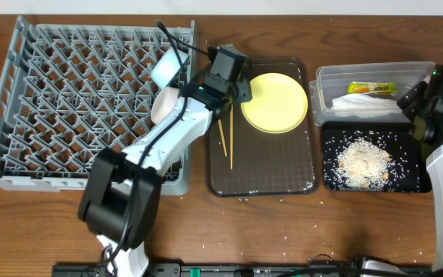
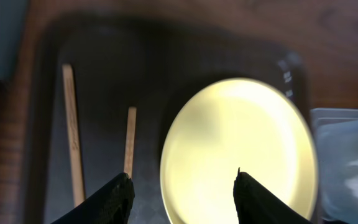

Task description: Sort waste into correct bins and load items into the dishwasher

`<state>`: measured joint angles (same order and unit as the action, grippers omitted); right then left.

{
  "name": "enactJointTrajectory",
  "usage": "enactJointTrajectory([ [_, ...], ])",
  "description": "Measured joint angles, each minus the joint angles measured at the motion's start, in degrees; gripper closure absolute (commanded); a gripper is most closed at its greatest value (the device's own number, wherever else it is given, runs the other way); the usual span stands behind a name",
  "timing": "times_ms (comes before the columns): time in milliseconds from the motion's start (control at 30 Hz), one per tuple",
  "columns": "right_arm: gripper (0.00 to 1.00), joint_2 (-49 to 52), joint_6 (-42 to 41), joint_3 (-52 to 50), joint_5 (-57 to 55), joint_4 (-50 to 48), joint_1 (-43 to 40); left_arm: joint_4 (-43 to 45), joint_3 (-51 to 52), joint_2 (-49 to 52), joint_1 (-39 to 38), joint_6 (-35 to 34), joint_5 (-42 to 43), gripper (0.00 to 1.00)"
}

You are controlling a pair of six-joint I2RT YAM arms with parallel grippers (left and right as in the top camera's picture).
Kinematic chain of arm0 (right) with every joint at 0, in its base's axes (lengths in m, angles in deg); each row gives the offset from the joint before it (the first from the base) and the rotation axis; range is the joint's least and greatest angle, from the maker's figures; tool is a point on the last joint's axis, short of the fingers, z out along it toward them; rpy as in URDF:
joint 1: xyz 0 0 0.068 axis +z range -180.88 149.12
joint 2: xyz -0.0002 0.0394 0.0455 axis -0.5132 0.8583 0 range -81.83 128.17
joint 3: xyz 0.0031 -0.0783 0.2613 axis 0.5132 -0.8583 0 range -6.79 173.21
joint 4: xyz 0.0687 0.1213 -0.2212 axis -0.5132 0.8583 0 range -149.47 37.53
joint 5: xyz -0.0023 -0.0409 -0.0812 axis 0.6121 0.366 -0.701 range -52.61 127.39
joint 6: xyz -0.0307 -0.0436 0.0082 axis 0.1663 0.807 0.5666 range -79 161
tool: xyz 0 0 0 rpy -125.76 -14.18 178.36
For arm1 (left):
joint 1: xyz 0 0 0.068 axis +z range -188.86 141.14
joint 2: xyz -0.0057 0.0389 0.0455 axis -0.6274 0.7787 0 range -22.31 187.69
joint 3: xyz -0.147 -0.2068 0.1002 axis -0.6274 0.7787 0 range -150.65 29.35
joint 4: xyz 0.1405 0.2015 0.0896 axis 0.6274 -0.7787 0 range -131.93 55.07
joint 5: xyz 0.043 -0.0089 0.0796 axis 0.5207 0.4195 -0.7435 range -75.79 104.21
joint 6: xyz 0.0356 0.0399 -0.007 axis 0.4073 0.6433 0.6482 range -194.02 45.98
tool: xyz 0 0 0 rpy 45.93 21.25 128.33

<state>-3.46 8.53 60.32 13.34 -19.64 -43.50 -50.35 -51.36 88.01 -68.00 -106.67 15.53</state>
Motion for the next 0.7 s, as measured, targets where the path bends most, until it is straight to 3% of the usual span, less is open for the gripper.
enactJointTrajectory([
  [200,0.01,0.0,0.0,0.0,0.0,0.0,0.0,1.1,0.0,8.6,-0.5,-3.2,0.1,0.45],
  [700,0.01,0.0,0.0,0.0,0.0,0.0,0.0,1.9,0.1,9.1,-0.5,-3.6,4.1,0.44],
])
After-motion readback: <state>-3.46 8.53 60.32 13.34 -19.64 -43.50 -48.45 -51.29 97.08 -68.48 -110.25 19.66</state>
